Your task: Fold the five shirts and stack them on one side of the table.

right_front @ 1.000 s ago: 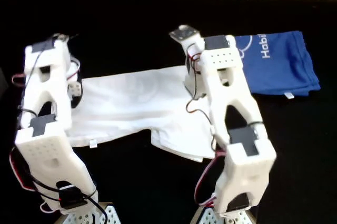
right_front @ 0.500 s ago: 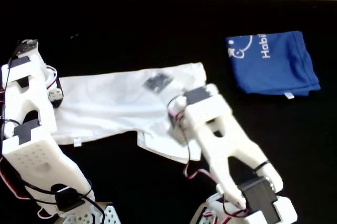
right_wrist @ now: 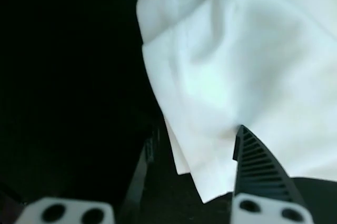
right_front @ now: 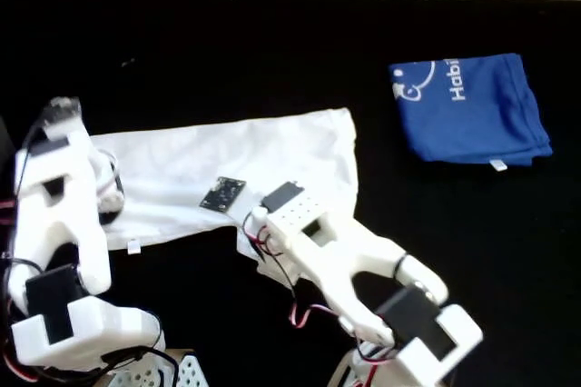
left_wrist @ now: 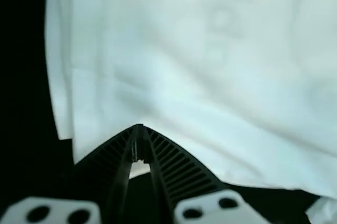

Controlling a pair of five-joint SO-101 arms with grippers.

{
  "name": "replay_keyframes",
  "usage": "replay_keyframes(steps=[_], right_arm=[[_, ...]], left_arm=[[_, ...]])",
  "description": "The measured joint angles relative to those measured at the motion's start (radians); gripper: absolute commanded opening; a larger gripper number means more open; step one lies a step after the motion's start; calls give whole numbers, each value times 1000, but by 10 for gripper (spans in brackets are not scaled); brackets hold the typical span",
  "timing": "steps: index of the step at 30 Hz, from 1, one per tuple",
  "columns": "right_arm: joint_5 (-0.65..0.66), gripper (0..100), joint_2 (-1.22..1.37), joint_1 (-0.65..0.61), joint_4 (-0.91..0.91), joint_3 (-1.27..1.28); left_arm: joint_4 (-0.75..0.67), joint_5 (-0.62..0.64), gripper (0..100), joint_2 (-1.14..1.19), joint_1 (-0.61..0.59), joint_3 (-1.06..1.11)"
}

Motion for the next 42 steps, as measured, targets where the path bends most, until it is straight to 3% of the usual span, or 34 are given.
replay_keyframes(steps=[4,10,12,16,23,29,34,39,42], right_arm=[[-12,234,98,-29,2,-66],[-18,229,242,-20,-2,-152],[-18,185,282,6,-5,-175],[-18,6,311,57,-5,-227],[-18,5,321,95,-5,-262],[-18,5,278,153,117,-365],[-18,5,239,282,147,-548],[-17,15,347,327,153,-750],[-17,89,477,330,158,-893]], left_arm=[[-124,-3,8,9,-14,66],[-144,-2,9,130,-18,8],[-133,-2,9,149,-18,-3],[-133,-2,9,155,-18,-6],[-133,-2,9,155,-17,-6],[-133,-2,9,155,-17,-6],[-133,-2,9,155,-17,-6],[-133,-2,9,155,-17,-6],[-133,-2,9,155,-17,-6]])
